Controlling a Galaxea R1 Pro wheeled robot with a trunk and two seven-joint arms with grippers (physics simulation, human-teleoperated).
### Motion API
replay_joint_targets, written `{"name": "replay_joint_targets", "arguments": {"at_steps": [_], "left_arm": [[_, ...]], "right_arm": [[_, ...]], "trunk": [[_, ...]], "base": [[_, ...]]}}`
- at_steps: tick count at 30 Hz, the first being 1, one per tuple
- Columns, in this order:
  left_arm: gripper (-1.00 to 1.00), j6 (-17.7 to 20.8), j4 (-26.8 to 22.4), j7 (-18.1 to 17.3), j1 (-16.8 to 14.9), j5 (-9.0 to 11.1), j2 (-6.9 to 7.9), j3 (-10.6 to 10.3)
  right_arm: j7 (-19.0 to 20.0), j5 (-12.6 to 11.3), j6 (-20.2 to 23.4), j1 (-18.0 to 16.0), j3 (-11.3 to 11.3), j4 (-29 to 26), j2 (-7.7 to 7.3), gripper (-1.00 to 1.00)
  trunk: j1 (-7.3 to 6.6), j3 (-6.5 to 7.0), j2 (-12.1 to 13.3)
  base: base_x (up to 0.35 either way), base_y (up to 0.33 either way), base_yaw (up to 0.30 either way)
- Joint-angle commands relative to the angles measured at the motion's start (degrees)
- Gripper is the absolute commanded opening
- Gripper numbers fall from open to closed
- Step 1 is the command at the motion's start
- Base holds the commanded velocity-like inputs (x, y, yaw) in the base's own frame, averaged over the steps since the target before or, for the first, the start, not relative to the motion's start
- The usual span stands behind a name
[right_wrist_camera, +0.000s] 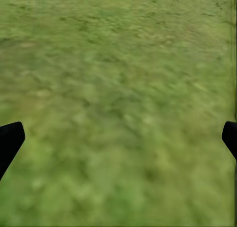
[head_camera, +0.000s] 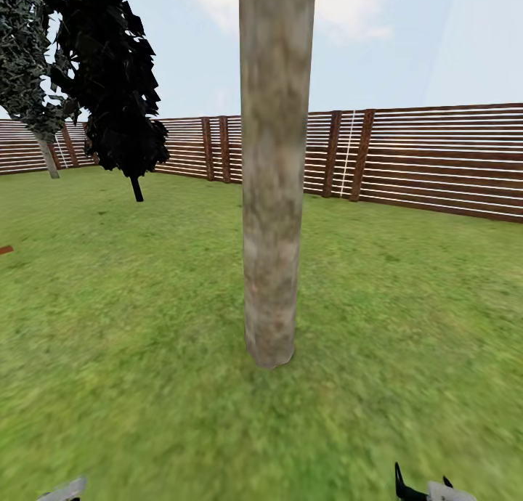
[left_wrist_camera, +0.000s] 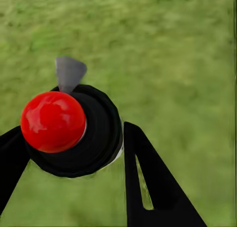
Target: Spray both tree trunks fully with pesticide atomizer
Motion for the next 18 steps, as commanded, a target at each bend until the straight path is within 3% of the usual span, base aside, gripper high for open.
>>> {"name": "replay_joint_targets", "arguments": {"at_steps": [1, 12, 13, 14, 15, 16, 18], "left_arm": [[-1.00, -0.3, -0.3, -0.2, -0.2, 0.0, 0.23, 0.0], [-1.00, 2.7, -4.0, -3.6, -3.9, -4.3, 3.69, -0.4], [-1.00, 10.7, -11.8, -28.8, -13.4, -25.6, 3.55, -0.5], [-1.00, 10.7, -11.9, -30.0, -13.7, -27.3, 3.45, -0.5], [-1.00, 10.8, -12.4, -32.2, -13.8, -30.6, 3.32, -0.4], [-1.00, 10.9, -12.7, -33.9, -13.9, -32.7, 3.21, -0.4], [-1.00, 12.5, -14.3, -40.9, -14.1, -38.7, 2.94, -0.4]], "right_arm": [[-0.3, 0.0, -0.3, 0.0, -0.1, -0.3, -0.06, 1.00], [1.0, 1.1, 0.2, -0.8, 2.1, -3.9, 0.05, 1.00], [10.5, 1.2, 8.2, -1.7, 14.2, -21.9, 0.06, 1.00], [11.2, 1.2, 10.9, -2.3, 16.6, -22.5, 0.09, 1.00], [12.0, 1.2, 14.5, -3.2, 20.4, -23.1, 0.19, 1.00], [12.3, 1.2, 16.2, -3.8, 22.9, -23.4, 0.29, 1.00], [13.3, 1.2, 19.3, -5.9, 31.8, -23.7, 0.63, 1.00]], "trunk": [[0.00, 0.00, 0.0], [0.00, 0.00, 0.0], [0.00, 0.00, 0.0], [0.00, 0.00, 0.0], [0.00, 0.00, 0.0], [0.00, 0.00, 0.0], [0.00, 0.00, 0.0]], "base": [[0.000, 0.000, 0.000], [0.000, 0.000, 0.000], [0.000, 0.000, 0.000], [0.000, 0.000, 0.000], [0.000, 0.000, 0.000], [0.000, 0.000, 0.000], [0.000, 0.000, 0.000]]}}
